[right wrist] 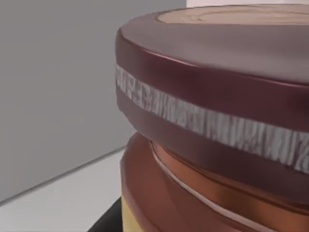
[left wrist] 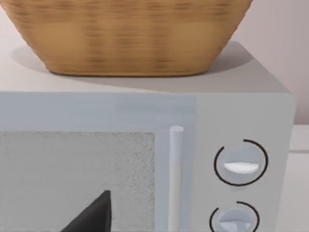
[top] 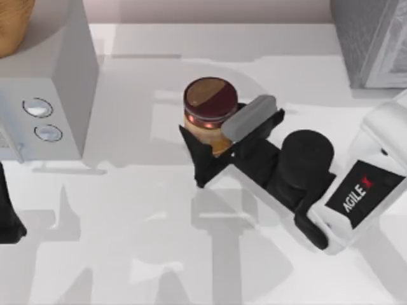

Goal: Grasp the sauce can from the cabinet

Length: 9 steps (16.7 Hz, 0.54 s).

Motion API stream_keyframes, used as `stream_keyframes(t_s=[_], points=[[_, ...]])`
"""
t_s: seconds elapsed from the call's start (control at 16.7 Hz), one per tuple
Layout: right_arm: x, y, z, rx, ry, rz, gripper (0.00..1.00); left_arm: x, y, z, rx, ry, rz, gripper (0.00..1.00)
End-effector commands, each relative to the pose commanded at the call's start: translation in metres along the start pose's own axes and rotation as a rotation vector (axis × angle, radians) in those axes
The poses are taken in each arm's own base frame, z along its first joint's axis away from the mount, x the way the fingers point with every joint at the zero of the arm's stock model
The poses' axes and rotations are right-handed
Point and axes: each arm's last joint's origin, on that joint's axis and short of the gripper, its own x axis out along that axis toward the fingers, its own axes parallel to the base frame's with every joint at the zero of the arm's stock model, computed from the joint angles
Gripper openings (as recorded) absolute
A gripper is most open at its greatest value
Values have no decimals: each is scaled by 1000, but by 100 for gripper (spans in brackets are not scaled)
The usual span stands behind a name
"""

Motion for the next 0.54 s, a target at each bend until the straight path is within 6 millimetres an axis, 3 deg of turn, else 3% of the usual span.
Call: stream_keyframes(t_s=[0.18, 0.54], points=[[0, 0, 0, 0, 0, 0, 98, 0, 0, 0, 0, 0, 0, 100], [0, 0, 0, 0, 0, 0, 100, 0, 0, 0, 0, 0, 0, 100]])
